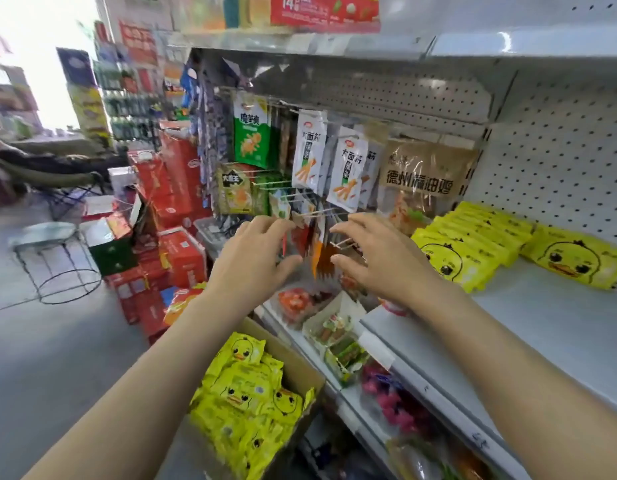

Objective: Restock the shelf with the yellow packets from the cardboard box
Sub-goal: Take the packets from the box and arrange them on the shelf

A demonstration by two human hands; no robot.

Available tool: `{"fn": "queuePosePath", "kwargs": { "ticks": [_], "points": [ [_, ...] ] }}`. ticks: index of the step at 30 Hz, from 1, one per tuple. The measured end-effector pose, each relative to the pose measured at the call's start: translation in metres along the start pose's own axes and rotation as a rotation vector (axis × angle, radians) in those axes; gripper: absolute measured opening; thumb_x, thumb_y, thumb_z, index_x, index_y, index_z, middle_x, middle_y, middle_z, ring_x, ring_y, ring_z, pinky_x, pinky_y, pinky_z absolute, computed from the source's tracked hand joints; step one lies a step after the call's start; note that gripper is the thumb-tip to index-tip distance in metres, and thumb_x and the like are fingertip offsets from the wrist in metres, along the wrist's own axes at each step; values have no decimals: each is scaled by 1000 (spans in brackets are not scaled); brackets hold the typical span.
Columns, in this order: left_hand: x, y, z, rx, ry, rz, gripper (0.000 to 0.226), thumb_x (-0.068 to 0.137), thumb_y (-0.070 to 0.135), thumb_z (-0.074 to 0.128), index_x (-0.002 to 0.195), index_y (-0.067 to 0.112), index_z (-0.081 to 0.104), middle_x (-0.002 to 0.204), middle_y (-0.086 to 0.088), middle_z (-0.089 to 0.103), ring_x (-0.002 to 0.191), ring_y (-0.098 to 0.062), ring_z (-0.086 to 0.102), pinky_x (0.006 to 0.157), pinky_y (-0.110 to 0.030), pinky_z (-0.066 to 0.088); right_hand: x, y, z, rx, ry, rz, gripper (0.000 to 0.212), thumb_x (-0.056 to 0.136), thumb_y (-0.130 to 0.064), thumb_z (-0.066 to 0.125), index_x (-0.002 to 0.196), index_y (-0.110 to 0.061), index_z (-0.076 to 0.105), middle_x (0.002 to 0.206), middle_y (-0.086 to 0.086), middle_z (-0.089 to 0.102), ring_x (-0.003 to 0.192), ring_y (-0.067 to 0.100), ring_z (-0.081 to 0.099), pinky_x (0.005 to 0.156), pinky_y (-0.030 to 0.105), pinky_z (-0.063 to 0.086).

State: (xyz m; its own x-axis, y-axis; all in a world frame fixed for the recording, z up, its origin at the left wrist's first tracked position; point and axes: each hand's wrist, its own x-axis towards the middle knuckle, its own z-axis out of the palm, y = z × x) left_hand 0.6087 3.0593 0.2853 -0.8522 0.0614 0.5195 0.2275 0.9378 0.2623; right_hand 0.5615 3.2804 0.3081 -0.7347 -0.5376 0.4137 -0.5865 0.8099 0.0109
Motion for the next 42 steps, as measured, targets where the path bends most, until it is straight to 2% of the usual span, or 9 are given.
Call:
{"fn": "queuePosePath", "kwargs": {
  "ticks": [6, 11, 17, 21, 27, 33, 36, 42],
  "points": [
    [-6, -9, 15, 82, 1, -149, 52, 88, 42, 64, 135, 25, 50, 130, -3, 52, 120, -26, 50, 97, -43, 46, 34, -7, 33, 53, -49, -144, 51, 94, -53, 56, 140, -33, 47, 147, 0, 42, 136, 22, 37, 102, 43, 46],
    [-21, -21, 40, 127, 15, -264, 49, 87, 38, 66, 132, 24, 53, 128, -3, 55, 117, -28, 51, 92, -43, 48, 49, -13, 74, 105, -91, -243, 52, 93, -50, 58, 140, -31, 47, 147, 2, 43, 137, 24, 37, 104, 44, 45],
    [-35, -53, 71, 162, -61, -384, 48, 88, 36, 65, 132, 21, 54, 129, -7, 56, 117, -31, 51, 92, -46, 48, 66, -25, 131, 164, -212, -264, 53, 92, -49, 58, 140, -29, 47, 147, 6, 43, 135, 29, 38, 103, 47, 44],
    [-44, -75, 97, 163, -129, -390, 48, 87, 34, 67, 131, 20, 54, 125, -9, 57, 114, -34, 52, 91, -44, 47, 68, -30, 167, 181, -276, -241, 55, 92, -48, 58, 142, -28, 46, 145, 5, 43, 135, 27, 38, 101, 44, 46],
    [-59, -146, 174, 100, -359, -510, 53, 87, 41, 65, 135, 23, 50, 131, -8, 53, 120, -32, 48, 95, -46, 46, 81, -35, 278, 214, -503, -137, 53, 92, -47, 59, 139, -27, 47, 142, 4, 44, 133, 28, 41, 102, 42, 43],
    [-93, -216, 260, 31, -639, -625, 55, 88, 43, 66, 137, 23, 48, 128, -11, 53, 121, -33, 49, 97, -45, 45, 62, -42, 410, 321, -873, 49, 56, 92, -41, 63, 141, -19, 47, 142, 12, 43, 134, 34, 39, 108, 43, 36],
    [-112, -243, 299, -8, -760, -676, 58, 87, 46, 66, 137, 23, 47, 129, -12, 52, 120, -34, 50, 95, -45, 47, 51, -47, 460, 339, -1031, 146, 58, 94, -38, 63, 143, -12, 44, 145, 16, 40, 135, 33, 39, 105, 37, 37],
    [-163, -277, 363, -129, -1151, -762, 65, 81, 53, 71, 135, 23, 50, 124, -11, 58, 111, -31, 58, 89, -44, 51, 29, -55, 542, 312, -1151, 213, 64, 90, -45, 67, 143, -16, 45, 145, 13, 46, 135, 32, 42, 107, 42, 41]
  ]
}}
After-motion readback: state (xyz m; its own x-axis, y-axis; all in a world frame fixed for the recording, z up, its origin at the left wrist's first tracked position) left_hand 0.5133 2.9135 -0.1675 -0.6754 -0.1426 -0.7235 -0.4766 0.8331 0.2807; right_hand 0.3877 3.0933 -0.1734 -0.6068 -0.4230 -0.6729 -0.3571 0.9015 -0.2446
